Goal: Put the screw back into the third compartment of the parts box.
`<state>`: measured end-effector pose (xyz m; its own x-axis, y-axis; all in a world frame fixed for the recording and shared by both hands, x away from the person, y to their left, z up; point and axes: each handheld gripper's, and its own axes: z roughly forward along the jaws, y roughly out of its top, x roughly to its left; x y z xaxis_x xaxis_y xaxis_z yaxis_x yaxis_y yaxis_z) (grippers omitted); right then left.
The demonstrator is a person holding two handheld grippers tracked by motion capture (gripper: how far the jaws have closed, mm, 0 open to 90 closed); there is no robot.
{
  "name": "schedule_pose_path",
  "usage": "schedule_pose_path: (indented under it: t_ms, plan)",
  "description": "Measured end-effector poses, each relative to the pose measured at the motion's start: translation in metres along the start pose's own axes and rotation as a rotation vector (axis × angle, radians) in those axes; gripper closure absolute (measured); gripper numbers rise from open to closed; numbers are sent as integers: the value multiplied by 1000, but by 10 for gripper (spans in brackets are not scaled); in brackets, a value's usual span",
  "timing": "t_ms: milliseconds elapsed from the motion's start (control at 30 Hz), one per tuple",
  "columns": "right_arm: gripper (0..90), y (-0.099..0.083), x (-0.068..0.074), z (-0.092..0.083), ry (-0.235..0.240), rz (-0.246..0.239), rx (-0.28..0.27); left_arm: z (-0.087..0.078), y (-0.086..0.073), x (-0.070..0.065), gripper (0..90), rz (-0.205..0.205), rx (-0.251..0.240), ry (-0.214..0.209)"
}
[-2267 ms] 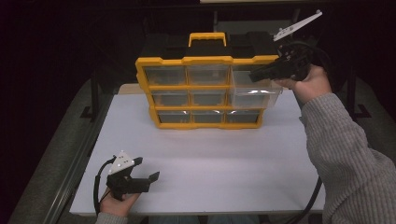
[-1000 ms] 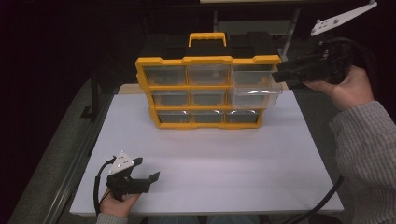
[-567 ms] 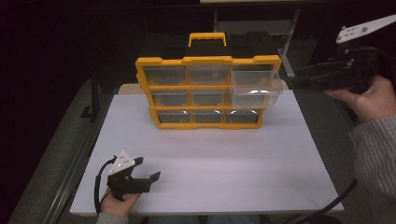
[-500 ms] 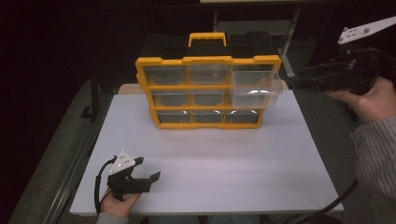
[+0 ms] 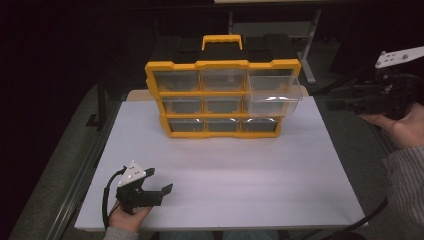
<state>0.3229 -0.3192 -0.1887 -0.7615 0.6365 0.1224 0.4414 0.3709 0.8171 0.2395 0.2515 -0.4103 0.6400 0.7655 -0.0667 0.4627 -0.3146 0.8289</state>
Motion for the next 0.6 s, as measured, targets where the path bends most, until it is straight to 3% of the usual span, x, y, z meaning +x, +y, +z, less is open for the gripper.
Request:
schedule_pose_path:
  t_ms: [600]
  plan:
    - [411, -49, -10, 22, -4, 59, 26, 1, 0, 0, 149, -2, -11, -5]
